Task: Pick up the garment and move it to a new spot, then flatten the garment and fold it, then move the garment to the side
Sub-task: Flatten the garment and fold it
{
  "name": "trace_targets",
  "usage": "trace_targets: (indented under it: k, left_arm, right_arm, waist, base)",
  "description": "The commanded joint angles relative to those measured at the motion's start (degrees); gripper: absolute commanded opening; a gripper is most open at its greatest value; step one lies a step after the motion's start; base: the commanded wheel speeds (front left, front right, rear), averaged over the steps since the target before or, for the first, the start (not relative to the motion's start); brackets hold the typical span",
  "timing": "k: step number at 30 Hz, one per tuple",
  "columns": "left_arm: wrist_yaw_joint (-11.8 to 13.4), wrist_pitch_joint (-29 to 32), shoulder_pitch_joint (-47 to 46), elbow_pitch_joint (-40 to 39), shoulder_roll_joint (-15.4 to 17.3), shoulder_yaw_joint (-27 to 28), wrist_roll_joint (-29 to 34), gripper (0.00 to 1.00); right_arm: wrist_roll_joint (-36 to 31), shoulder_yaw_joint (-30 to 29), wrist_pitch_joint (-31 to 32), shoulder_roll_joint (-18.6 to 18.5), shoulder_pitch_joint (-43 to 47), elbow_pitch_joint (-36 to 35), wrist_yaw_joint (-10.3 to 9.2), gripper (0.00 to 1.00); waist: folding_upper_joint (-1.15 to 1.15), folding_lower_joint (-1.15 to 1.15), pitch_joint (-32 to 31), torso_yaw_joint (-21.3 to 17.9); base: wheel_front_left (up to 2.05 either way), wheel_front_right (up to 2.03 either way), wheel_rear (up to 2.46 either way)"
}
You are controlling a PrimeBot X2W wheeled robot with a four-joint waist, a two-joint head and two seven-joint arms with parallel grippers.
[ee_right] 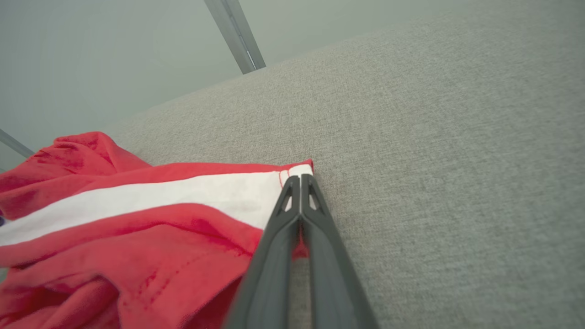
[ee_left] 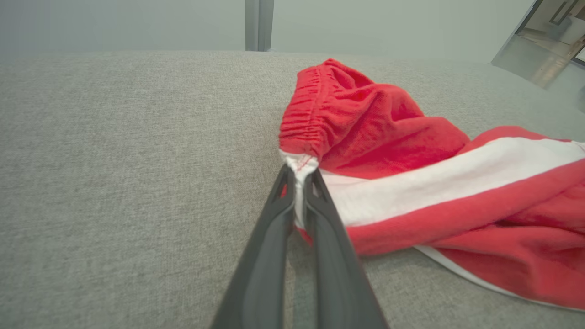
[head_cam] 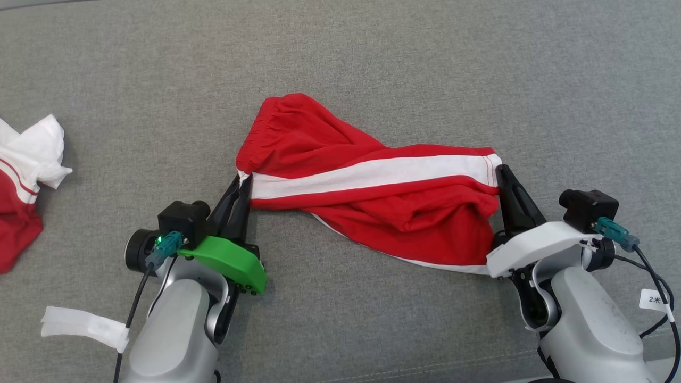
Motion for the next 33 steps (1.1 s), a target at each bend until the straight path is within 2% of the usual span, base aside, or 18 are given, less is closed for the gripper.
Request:
trace_targets:
  k: [1,23,24,25,33]
  left_arm:
    - [0.02,-0.01,0.18,0.23,0.35,0.18,0.48,0.0]
    - [0.02,-0.01,1.29,0.6,0.26,0.87,0.88,0.0]
    - [0.02,-0.01,1.3,0.56,0.24,0.87,0.89,0.0]
    - [0.02,-0.01,1.32,0.54,0.23,0.87,0.93,0.0]
    - [0.02,-0.01,1.12,0.48,0.09,0.57,1.03,0.0]
  right_arm:
    - [0.78,0.24,-0.03,-0.28,-0.82,0.37,-0.08,0.0]
    - [2.04,0.35,-0.03,-0.58,0.89,1.09,-0.08,0.0]
    - [2.11,0.01,-0.03,-0.48,0.94,1.09,-0.08,0.53]
    - [2.2,-0.28,-0.03,-0.36,0.99,1.13,-0.08,1.0]
    - [2.85,0.59,-0.03,-0.18,0.74,2.29,-0.08,1.0]
  waist:
    - [0.0,0.0,-0.34,0.0]
    - [0.0,0.0,-1.88,0.2]
    - [0.0,0.0,-1.9,0.2]
    - [0.0,0.0,-1.91,0.21]
    - [0.0,0.0,-1.75,0.7]
  base:
    - [0.0,0.0,0.0]
    - [0.0,0.0,0.0]
    - [0.0,0.0,0.0]
    - [0.0,0.0,0.0]
    - [0.0,0.0,0.0]
